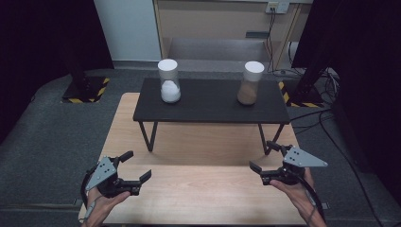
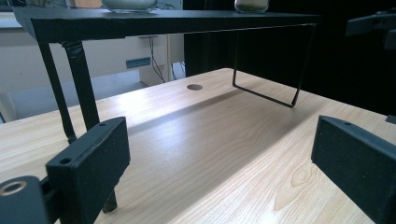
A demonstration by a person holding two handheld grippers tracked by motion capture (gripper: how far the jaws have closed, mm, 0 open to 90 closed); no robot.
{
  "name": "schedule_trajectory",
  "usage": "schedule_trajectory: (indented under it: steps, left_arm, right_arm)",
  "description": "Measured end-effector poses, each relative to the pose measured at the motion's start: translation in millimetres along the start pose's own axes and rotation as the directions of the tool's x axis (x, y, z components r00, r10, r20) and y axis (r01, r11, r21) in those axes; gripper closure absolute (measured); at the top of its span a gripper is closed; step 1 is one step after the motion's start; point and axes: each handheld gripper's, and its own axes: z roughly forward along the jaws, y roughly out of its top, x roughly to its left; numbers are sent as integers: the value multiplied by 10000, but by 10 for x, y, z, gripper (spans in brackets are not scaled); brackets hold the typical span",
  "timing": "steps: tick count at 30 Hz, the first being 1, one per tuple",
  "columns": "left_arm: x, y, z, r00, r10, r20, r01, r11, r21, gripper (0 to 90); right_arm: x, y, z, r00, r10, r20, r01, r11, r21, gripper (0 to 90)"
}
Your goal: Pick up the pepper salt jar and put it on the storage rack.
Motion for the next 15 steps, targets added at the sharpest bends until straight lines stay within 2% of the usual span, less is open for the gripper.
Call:
schedule_trajectory:
  steps: [7, 15]
  left_arm:
    - [-3, 0, 0, 10000, 9, -22, -9, 10000, 14, 36]
    - [2, -4, -5, 10000, -14, -80, 14, 10000, 19, 36]
  right_arm:
    - [3, -165, -112, 9995, 229, 236, -231, 9997, 81, 63]
    - [-6, -330, -332, 9970, 538, 562, -549, 9983, 178, 66]
